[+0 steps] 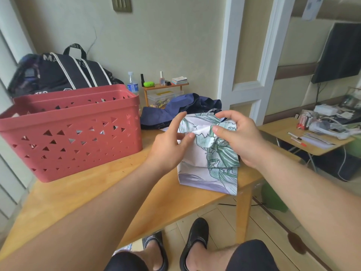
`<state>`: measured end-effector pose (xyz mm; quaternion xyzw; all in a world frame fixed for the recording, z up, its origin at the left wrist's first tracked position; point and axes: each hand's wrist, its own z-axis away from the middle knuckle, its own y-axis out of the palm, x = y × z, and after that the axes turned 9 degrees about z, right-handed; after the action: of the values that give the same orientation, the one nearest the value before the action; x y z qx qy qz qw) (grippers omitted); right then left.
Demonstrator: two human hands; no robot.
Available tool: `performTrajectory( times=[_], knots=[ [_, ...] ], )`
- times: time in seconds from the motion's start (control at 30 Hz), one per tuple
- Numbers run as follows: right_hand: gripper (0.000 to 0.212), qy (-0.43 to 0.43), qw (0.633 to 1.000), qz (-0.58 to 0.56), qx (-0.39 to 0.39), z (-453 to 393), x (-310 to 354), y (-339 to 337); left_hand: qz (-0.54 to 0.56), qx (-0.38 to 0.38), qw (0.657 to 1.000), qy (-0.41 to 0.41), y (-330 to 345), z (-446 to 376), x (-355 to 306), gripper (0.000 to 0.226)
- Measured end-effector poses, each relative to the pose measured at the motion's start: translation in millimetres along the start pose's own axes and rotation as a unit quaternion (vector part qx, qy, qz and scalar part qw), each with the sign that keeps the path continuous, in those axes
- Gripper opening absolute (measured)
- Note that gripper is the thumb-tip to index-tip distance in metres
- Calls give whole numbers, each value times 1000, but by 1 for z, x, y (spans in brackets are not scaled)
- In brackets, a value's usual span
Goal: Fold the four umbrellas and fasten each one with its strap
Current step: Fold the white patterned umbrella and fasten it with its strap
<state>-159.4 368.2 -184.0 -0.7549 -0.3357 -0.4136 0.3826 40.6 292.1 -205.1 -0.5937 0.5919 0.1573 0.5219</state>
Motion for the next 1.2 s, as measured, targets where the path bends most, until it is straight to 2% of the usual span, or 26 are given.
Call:
performTrajectory(
  times=[0.13, 0.2, 0.3, 0.4, 0.47, 0.6, 0.73, 0.77, 0.83, 0.9, 1.0, 1.1, 1.2],
  knots=[
    [54, -22, 998, 39, 42, 2, 0, -3, -117, -43, 991, 44, -7, -5, -3, 51],
    [56, -27, 997, 48, 49, 3, 0, -4, -141, -74, 985, 72, -10, -5, -5, 48],
    [58, -34, 998, 30, 37, 8, 4, -5, -65, -89, 993, 29, -13, -10, -8, 43],
    [81, -48, 996, 33, 67, 15, 7, -9, 66, -76, 994, -43, -14, -17, -1, 30],
    [88, -66, 992, 80, 76, 20, 6, -10, 94, -70, 992, -54, -15, -17, 5, 22],
    [69, -77, 988, 134, 8, 21, -2, -12, 179, -46, 981, -64, -13, -12, 12, 24],
    [54, -87, 988, 111, -59, 17, -5, -10, 238, -16, 969, -63, -5, -6, 12, 18],
    [50, -93, 988, 103, -69, 17, -4, -9, 222, -6, 973, -56, -5, -5, 9, 20],
    [46, -103, 986, 101, -84, 15, -2, -10, 132, 5, 991, -34, -5, -4, 8, 38],
    [45, -121, 978, 128, -114, 16, -3, -14, 73, -27, 997, -18, -5, -9, 9, 35],
    [37, -155, 956, 188, -165, 22, -15, -26, 147, -81, 984, -57, -4, -20, 6, 22],
    [32, -154, 941, 262, -150, 26, -43, -44, 177, -88, 977, -79, -4, -29, 5, 21],
    [39, -91, 947, 280, -130, 23, -66, -62, 180, -73, 978, -75, -7, -29, 9, 18]
  ],
)
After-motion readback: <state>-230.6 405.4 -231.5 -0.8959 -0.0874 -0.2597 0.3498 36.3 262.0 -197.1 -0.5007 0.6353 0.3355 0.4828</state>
